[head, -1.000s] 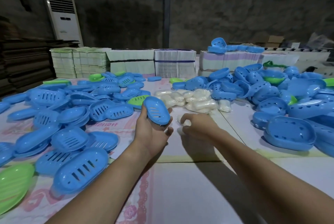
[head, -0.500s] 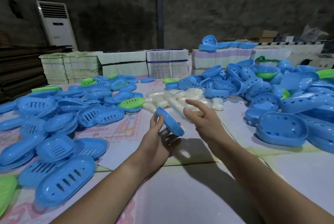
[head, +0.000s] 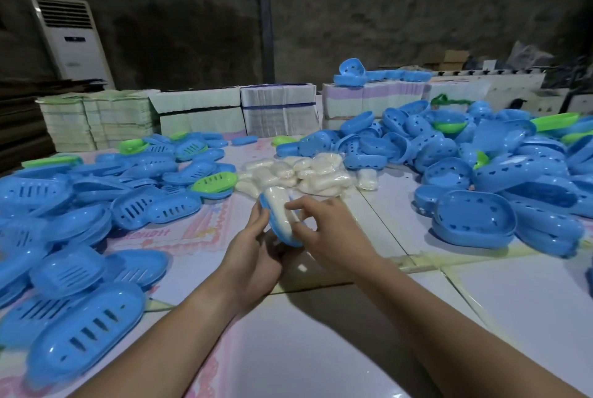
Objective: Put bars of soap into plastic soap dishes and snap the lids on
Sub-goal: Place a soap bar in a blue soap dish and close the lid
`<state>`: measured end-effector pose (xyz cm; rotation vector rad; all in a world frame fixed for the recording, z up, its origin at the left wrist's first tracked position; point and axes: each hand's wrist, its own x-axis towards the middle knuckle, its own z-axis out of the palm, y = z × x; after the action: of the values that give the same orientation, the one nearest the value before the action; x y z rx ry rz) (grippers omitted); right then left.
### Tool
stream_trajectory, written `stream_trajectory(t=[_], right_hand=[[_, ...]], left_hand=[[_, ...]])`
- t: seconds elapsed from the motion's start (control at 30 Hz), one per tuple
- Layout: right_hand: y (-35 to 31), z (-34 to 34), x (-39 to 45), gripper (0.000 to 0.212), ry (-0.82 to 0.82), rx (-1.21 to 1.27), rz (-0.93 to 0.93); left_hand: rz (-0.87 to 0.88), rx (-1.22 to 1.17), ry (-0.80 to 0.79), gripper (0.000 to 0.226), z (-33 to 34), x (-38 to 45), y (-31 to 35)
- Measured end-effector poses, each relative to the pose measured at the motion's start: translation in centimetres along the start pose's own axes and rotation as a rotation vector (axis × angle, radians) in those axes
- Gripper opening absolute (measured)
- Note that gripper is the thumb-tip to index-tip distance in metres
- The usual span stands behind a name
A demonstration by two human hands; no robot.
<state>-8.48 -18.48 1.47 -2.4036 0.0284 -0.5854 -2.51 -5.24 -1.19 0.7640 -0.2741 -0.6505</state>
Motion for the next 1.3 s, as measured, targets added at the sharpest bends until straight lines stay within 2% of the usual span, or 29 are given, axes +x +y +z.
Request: stream_trajectory(t=[0.17, 0.23, 0.5, 0.63, 0.73, 0.83, 0.93, 1.13, 1.3], right_hand=[[-0.6, 0.7, -0.3, 0.065, -0.011, -0.191, -0.044], [-0.6, 0.8, -0.4, 0.070, -0.007, -0.254, -0.039], [-0.3, 1.2, 0.2, 0.050, -0.011, -0.295, -0.083], [0.3, -0.2, 0.5, 0.041, 0.089, -0.095, -0.087], [1.8, -2.9, 1.1, 0.036, 0.206, -0.191, 0.049], [3.6, -6.0, 1.1, 0.040, 0.155, -0.441, 0.283], [4.8, -9.0, 0.7, 0.044, 0.178, -0.558, 0.408], [7.3, -13.8, -1.0, 0.058, 0.273, -0.631, 0.599], [9.5, -14.2, -1.9, 0.047, 0.228, -0.546, 0.745]], left_hand=[[-0.022, 0.027, -0.029, 0.046, 0.2, -0.2, -0.1], [-0.063, 0.040, -0.033, 0.046, 0.2, -0.2, -0.2], [-0.063, 0.103, -0.025, 0.047, 0.0, -0.2, -0.5], [0.020, 0.105, -0.011, 0.040, 0.2, 0.1, -0.8], [0.000, 0.131, 0.010, 0.044, -0.1, 0.0, -0.7], [-0.006, 0.250, 0.028, 0.047, -0.5, 0.0, -0.5], [0.009, 0.288, 0.041, 0.045, -0.4, 0.1, -0.4], [0.004, 0.225, 0.092, 0.037, -0.7, 0.5, -0.4], [-0.030, 0.183, 0.119, 0.032, -0.9, 0.8, -0.4]])
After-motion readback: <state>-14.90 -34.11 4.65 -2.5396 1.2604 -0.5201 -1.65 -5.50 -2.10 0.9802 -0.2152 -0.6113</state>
